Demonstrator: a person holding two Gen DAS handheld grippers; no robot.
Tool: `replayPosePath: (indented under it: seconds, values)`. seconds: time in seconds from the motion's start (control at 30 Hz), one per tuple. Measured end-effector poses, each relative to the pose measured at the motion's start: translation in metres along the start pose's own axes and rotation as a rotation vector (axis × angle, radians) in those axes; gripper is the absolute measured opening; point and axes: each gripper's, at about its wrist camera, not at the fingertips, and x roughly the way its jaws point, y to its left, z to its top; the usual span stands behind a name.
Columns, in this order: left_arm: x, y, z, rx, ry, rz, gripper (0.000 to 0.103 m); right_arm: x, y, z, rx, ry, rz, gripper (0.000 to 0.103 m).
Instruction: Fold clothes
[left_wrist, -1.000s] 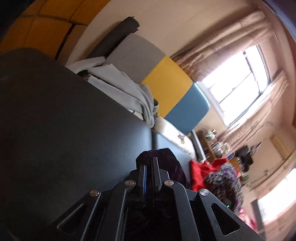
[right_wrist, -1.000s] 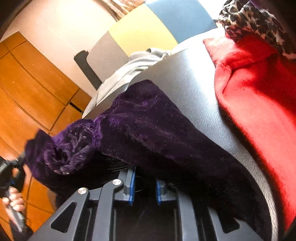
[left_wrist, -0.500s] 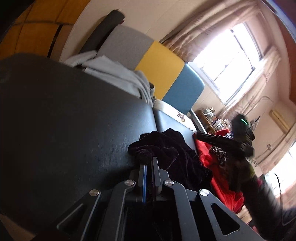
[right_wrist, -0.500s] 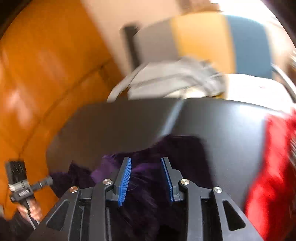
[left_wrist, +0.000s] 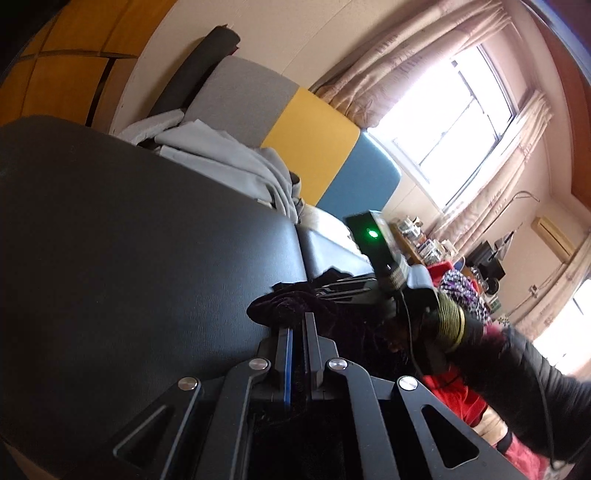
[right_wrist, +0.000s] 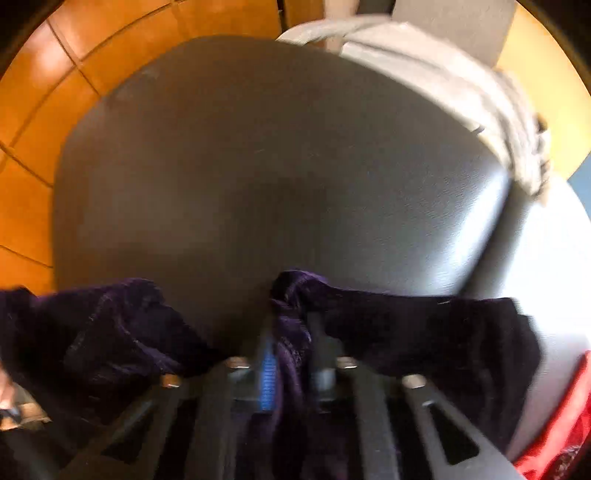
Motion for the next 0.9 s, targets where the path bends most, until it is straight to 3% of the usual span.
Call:
replayPosePath:
  seconds: [0.1,0.23,0.37,0.43,0.57,0.67,0.9]
  values:
    - [-0.006,-0.008,0.023,0.005,-0.06,-0.025,0.004,-0.034,-0.021,-0.008,0.075,-0.132,-0.104,0.006]
    - [-0.029,-0.025,0.06,0.038,-0.197,-0.044,0.004,-0.1,-0.074,-0.048,0.222,-0.283,-0.275,0.006]
    - [-0.069,-0.026,0.085,0.028,-0.361,-0.021,0.004,-0.159,-0.121,-0.109,0.397,-0.378,-0.446,0.006]
    - [-0.08,-0.017,0.089,0.012,-0.381,-0.011,0.005,-0.181,-0.141,-0.154,0.497,-0.402,-0.484,0.006]
    - [-0.076,-0.003,0.08,-0.019,-0.319,0.032,0.005,-0.185,-0.161,-0.201,0.638,-0.404,-0.455,0.009]
    - [-0.057,0.016,0.058,-0.083,-0.203,0.069,0.005,-0.168,-0.161,-0.233,0.712,-0.482,-0.252,0.01]
    - [-0.044,0.084,-0.011,-0.162,0.0,0.416,0.006,-0.137,-0.131,-0.278,0.837,-0.548,-0.066,0.015]
